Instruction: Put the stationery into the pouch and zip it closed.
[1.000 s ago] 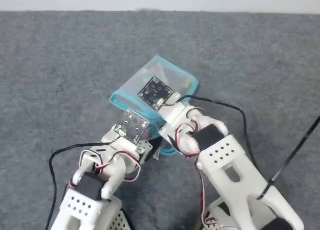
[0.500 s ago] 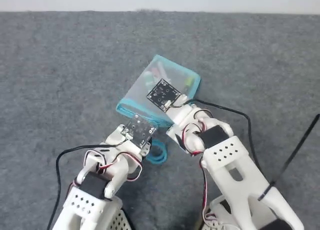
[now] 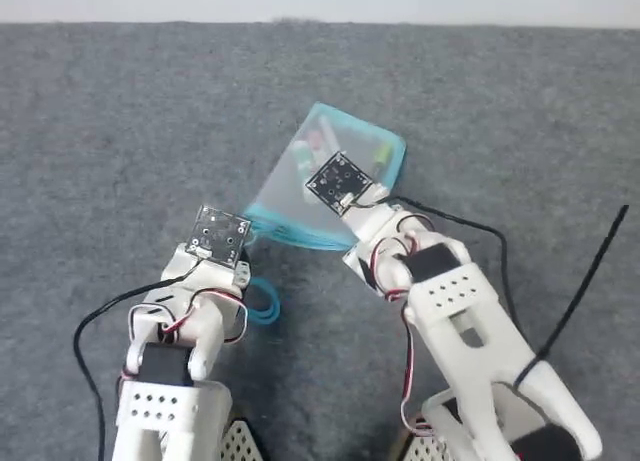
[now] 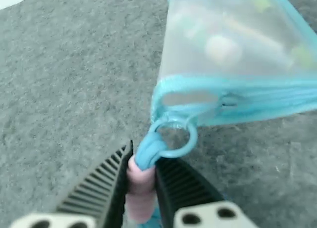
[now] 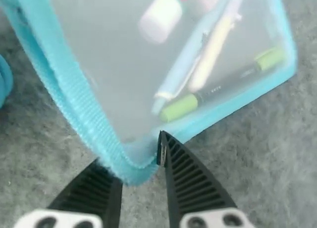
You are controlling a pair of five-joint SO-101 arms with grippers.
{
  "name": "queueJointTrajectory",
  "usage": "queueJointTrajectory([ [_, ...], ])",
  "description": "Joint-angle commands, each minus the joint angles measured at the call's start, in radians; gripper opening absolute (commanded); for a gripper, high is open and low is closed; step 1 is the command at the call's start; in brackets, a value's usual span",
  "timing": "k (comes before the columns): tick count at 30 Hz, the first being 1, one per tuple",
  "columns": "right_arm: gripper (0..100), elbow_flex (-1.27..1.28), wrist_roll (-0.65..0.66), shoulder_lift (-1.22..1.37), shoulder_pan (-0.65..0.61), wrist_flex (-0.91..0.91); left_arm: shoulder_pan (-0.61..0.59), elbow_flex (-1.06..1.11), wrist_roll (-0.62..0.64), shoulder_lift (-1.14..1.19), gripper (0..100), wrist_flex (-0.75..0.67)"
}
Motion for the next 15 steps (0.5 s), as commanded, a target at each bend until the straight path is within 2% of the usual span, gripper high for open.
queueJointTrajectory([
  [1,0.6,-0.015,0.009,0.054,0.116,-0.033,-0.037,-0.050,0.025,-0.017,1,-0.040],
  [6,0.6,-0.006,0.038,0.047,0.199,-0.024,-0.092,-0.041,0.026,-0.017,1,-0.063],
  [15,0.6,0.058,0.061,0.030,0.252,-0.024,-0.120,-0.025,0.026,-0.017,1,-0.063],
])
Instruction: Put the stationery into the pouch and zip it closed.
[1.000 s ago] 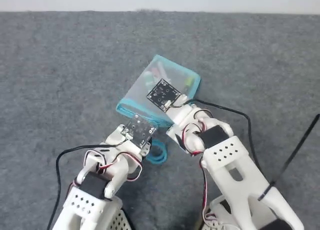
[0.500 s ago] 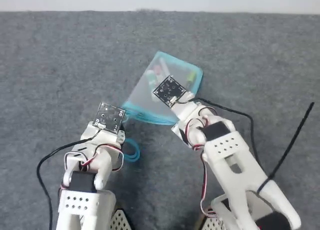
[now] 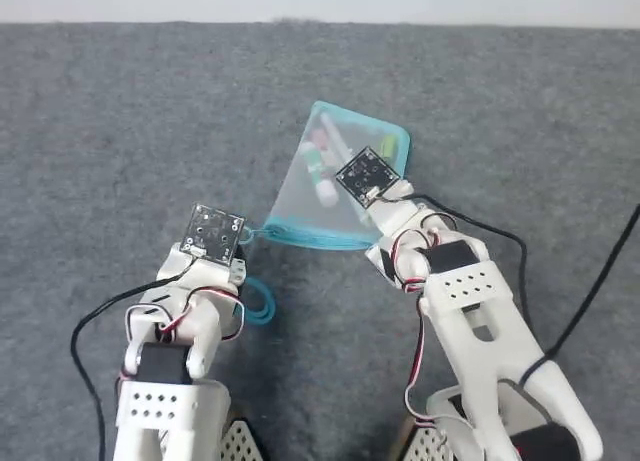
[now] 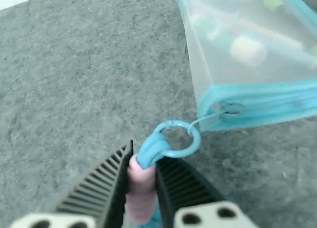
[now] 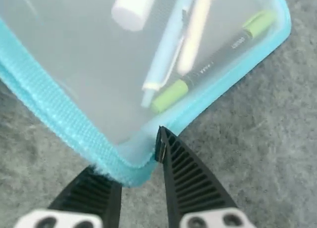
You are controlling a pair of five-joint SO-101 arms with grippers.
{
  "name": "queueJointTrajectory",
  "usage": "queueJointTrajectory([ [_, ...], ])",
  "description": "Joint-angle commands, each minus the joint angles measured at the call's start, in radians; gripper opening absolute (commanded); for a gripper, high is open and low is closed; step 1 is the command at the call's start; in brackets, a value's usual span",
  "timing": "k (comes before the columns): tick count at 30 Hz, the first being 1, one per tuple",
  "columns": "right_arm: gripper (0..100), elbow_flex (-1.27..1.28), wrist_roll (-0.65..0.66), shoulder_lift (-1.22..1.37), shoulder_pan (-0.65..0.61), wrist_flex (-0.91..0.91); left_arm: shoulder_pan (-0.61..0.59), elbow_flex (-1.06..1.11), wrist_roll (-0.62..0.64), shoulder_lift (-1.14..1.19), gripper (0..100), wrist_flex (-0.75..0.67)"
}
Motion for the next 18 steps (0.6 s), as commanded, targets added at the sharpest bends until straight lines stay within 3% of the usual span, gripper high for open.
queueJointTrajectory([
  [1,0.6,0.031,0.014,-0.015,0.137,-0.001,-0.087,-0.028,0.026,-0.018,1,-0.040],
  [8,0.6,0.143,0.017,-0.182,0.219,-0.001,-0.089,-0.021,0.026,-0.017,1,-0.040],
  [18,0.6,0.229,0.014,-0.410,0.219,0.180,0.192,0.067,0.026,-0.018,1,-0.040],
])
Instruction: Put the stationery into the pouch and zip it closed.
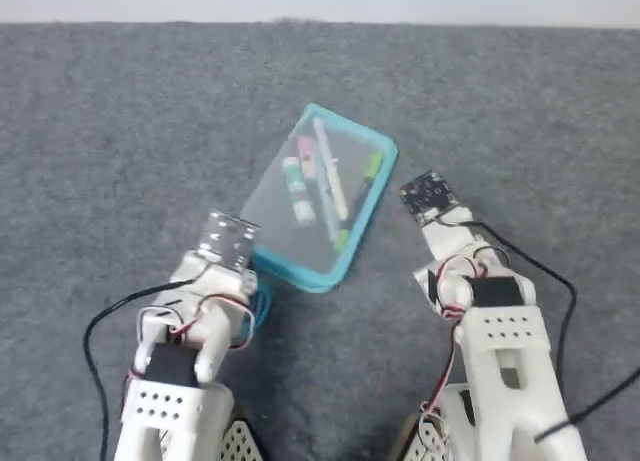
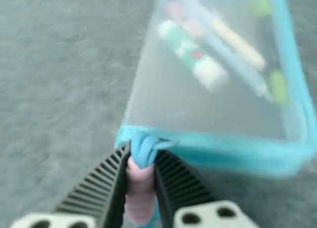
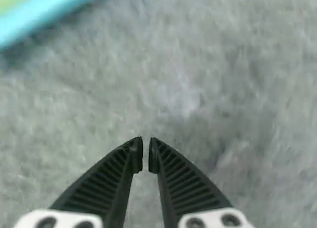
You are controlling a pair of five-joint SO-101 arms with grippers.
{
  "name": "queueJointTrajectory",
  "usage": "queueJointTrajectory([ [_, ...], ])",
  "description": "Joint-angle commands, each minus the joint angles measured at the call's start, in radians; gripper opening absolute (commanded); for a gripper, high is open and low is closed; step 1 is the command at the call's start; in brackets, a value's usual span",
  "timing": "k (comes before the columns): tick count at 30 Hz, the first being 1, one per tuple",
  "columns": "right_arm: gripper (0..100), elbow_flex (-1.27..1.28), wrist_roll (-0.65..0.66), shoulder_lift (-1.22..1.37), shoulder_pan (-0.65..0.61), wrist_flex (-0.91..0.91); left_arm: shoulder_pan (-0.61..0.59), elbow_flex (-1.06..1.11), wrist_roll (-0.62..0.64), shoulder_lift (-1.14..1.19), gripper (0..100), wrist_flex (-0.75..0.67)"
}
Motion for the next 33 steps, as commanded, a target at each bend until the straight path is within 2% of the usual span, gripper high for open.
queueJointTrajectory([
  [1,0.6,0.037,0.006,-0.125,0.016,0.044,0.127,0.005,0.014,-0.017,1,-0.037],
  [5,0.6,0.095,0.006,-0.199,0.016,0.044,0.239,0.022,0.012,-0.017,1,-0.034],
  [8,0.6,0.118,0.002,-0.223,0.016,0.044,0.276,0.022,0.011,-0.017,1,-0.034],
  [23,0.6,0.117,-0.038,-0.220,0.016,0.053,0.272,0.015,0.011,-0.017,1,-0.035],
  [27,0.6,0.115,-0.041,-0.226,0.022,0.054,0.189,-0.021,0.011,-0.017,2,-0.034],
  [33,0.6,0.089,-0.043,-0.226,0.019,0.076,0.138,-0.033,0.012,-0.017,16,-0.032],
])
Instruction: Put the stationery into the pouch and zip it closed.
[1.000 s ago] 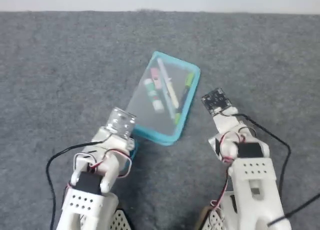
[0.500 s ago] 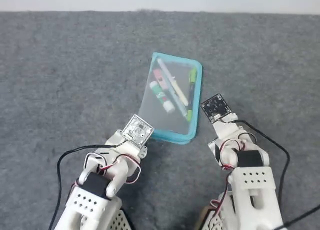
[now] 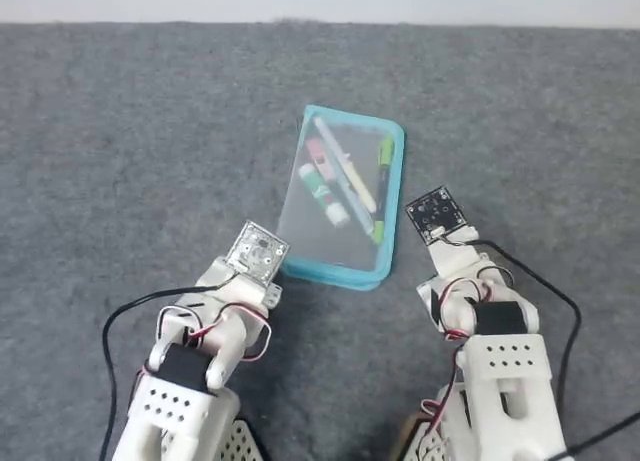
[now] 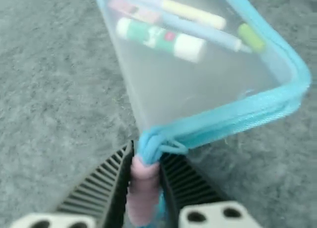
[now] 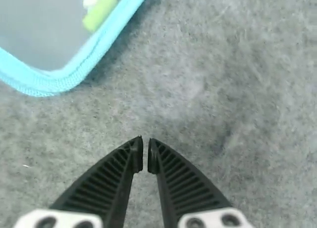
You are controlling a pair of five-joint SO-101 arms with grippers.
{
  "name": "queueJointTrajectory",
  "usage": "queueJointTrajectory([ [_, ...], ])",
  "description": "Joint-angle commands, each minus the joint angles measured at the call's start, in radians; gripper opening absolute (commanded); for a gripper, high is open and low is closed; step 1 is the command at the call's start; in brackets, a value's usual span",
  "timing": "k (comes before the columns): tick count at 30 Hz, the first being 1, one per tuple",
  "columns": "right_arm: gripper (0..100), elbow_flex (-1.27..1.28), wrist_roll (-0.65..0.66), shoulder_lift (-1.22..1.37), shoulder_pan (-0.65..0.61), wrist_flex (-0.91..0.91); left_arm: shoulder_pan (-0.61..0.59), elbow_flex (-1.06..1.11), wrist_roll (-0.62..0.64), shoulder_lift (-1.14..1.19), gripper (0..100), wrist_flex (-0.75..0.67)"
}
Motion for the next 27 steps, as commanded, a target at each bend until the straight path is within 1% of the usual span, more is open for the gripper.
queueJointTrajectory([
  [1,0.6,-0.049,-0.012,-0.031,0.004,0.047,-0.017,-0.068,0.012,-0.017,18,-0.032],
  [4,0.6,-0.057,-0.012,-0.031,0.005,0.050,-0.008,-0.096,0.012,-0.017,21,0.028],
  [8,0.7,-0.060,-0.012,-0.033,0.013,0.051,-0.018,-0.197,0.021,-0.017,24,0.110],
  [10,0.7,-0.066,-0.014,-0.035,0.013,0.062,-0.034,-0.232,0.063,-0.017,28,0.115],
  [13,0.7,-0.103,-0.015,-0.070,0.025,0.119,-0.115,-0.263,0.123,-0.017,33,0.080],
  [16,0.7,-0.091,-0.015,-0.156,0.051,0.136,-0.189,-0.272,0.141,-0.017,35,0.066],
  [23,0.7,0.044,-0.015,-0.458,0.058,0.139,-0.262,-0.275,0.146,-0.020,35,0.066],
  [27,0.7,0.091,-0.015,-0.651,0.053,0.208,-0.365,-0.268,0.146,-0.146,35,0.077],
])
